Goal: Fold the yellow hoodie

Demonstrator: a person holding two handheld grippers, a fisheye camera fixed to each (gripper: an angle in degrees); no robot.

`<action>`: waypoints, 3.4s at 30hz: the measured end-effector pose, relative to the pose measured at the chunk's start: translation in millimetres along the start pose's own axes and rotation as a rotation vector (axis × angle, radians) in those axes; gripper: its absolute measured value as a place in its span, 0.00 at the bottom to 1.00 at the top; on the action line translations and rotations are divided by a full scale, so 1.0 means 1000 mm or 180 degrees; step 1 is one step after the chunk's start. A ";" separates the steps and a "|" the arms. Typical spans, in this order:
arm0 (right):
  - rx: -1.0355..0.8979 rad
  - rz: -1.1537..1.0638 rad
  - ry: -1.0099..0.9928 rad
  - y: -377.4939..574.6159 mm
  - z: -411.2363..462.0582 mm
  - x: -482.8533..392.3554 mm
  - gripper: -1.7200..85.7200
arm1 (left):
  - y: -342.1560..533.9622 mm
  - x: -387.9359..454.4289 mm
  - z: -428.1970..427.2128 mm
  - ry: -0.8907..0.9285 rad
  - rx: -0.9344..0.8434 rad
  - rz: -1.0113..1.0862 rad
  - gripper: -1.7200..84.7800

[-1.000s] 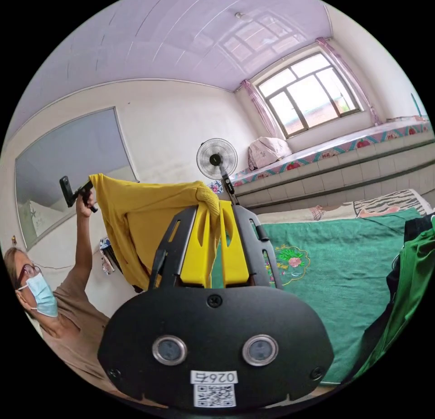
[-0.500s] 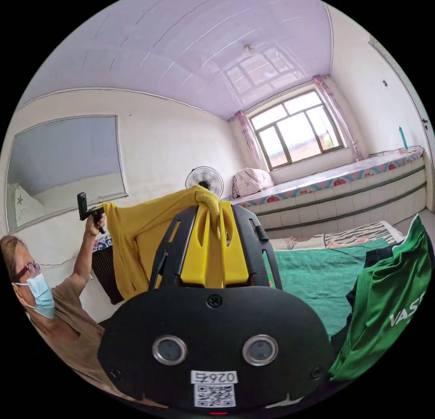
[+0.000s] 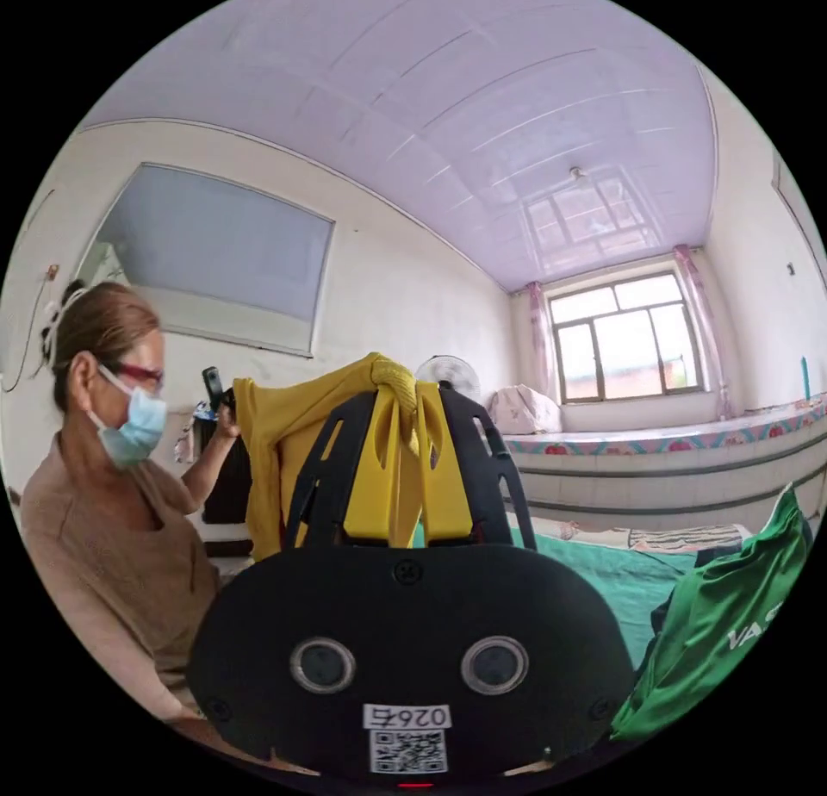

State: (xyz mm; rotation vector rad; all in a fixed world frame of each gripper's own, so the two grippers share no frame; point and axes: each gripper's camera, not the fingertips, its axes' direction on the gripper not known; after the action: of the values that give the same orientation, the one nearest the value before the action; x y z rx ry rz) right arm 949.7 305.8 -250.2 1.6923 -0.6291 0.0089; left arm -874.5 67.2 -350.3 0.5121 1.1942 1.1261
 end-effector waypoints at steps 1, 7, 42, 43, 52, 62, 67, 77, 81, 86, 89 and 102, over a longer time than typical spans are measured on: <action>0.0016 -0.0107 -0.0340 0.021 -0.015 -0.019 0.01 | 0.027 0.023 -0.012 0.0121 0.0253 0.0045 0.02; 0.0035 -0.0480 -0.1789 0.117 -0.062 -0.132 0.01 | 0.141 0.103 -0.048 0.0309 0.1296 0.0078 0.02; -0.0598 0.0112 0.0350 0.063 0.255 -0.102 0.01 | -0.049 -0.380 0.447 -0.0090 -0.0037 -0.1414 0.02; -0.0773 0.0034 0.0366 0.093 0.254 -0.115 0.01 | -0.047 -0.374 0.469 0.0067 -0.0324 -0.1295 0.02; -0.3822 0.1467 -0.0239 0.525 0.244 -0.151 0.01 | 0.137 -0.240 0.659 0.2228 -0.3211 -0.1852 0.04; -0.3955 0.1713 0.0093 0.601 0.187 -0.221 0.09 | 0.106 -0.269 0.648 0.2374 -0.3380 -0.2252 0.07; -0.3401 0.1497 0.0340 0.608 0.229 -0.225 0.10 | 0.089 -0.360 0.547 0.0778 -0.1539 -0.2984 0.02; -0.3252 0.2157 -0.0344 0.772 0.508 -0.190 0.07 | 0.170 -0.491 0.759 0.0308 -0.2145 -0.3680 0.10; -0.3421 0.2045 -0.0512 0.810 0.610 -0.218 0.08 | 0.178 -0.506 0.807 0.0211 -0.2640 -0.3484 0.15; -0.3908 0.2090 -0.0497 0.904 0.748 -0.276 0.11 | 0.209 -0.509 0.854 0.0930 -0.2996 -0.3657 0.15; -0.4259 0.2183 -0.0575 0.955 0.792 -0.306 0.09 | 0.211 -0.500 0.870 0.1447 -0.3246 -0.3576 0.03; -0.4440 0.1641 -0.0248 0.922 0.752 -0.314 0.12 | 0.057 -0.521 0.734 0.0319 -0.1763 -0.2711 0.03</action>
State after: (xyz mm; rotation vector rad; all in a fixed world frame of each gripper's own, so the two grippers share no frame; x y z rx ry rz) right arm 56.8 -333.4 304.9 0.1729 -0.8207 -0.1061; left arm -205.0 -203.9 190.3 -0.4589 0.9649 0.6789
